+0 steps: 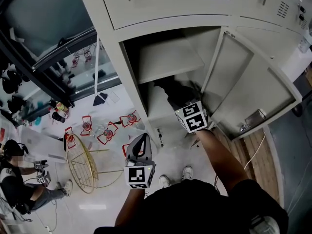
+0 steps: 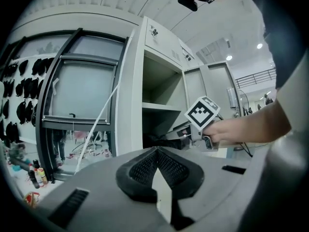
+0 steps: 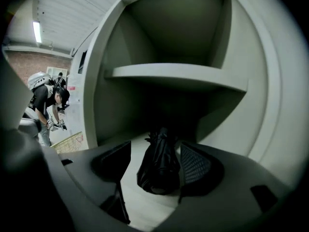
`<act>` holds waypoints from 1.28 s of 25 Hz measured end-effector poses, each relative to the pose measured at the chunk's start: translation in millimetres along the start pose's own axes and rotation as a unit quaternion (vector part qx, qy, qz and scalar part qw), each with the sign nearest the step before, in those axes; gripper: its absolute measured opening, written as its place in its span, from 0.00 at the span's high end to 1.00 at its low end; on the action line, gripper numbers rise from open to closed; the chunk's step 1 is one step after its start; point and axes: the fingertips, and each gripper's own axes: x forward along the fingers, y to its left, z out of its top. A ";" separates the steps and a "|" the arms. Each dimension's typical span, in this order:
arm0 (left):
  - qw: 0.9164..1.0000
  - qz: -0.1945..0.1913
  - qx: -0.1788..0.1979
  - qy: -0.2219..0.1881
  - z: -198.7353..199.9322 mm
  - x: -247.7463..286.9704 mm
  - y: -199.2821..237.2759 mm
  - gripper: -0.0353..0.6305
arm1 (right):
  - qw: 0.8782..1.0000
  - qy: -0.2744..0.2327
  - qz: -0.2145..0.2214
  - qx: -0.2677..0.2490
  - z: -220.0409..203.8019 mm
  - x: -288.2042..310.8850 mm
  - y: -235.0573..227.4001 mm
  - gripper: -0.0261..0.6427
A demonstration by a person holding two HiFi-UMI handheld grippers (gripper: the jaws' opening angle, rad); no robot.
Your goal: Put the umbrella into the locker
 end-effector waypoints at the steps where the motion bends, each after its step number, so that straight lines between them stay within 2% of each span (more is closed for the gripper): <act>1: 1.000 0.000 0.000 -0.001 1.0 0.6 -0.7 0.95 | 1.000 -0.006 0.002 0.000 2.4 -9.5 1.8 0.52; 7: 1.000 -0.006 -0.002 -0.007 7.5 2.4 -8.3 0.95 | 0.999 -0.048 0.012 0.002 15.4 -65.7 19.6 0.52; 10: 1.000 -0.010 -0.001 -0.010 11.2 2.9 -12.6 0.95 | 0.998 -0.058 0.019 0.003 14.2 -86.0 30.7 0.55; 20: 1.000 -0.013 0.001 -0.015 20.0 4.7 -21.3 0.95 | 0.997 -0.082 0.000 0.006 8.2 -127.1 41.5 0.95; 26: 1.000 -0.009 0.004 -0.023 25.8 4.1 -22.2 0.95 | 0.995 -0.099 -0.007 0.000 6.4 -140.4 42.8 0.97; 32: 1.000 -0.007 0.004 -0.025 26.8 2.9 -23.4 0.95 | 0.995 -0.094 -0.009 -0.012 2.6 -143.6 42.7 0.97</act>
